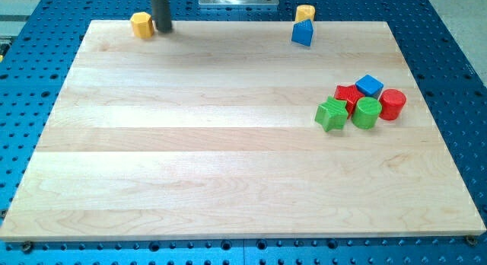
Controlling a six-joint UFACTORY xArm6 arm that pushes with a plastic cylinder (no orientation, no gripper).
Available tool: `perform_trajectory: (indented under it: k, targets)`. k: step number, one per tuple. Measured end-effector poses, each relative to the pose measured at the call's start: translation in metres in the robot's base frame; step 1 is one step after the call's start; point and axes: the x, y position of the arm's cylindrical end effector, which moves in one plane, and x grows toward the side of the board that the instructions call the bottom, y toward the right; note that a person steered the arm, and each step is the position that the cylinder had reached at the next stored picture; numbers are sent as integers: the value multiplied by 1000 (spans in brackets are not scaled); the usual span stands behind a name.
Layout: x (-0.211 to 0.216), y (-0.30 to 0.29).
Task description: Slightly push the blue triangle bottom to the yellow heart
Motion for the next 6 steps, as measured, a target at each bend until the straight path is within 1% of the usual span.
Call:
perform_trajectory:
  k: [1, 2, 3, 4, 5, 6]
  targets:
    - [-1, -24]
    - [-10, 36]
    - [-9, 110]
    - [-7, 211]
    - [-1, 273]
    - [51, 274]
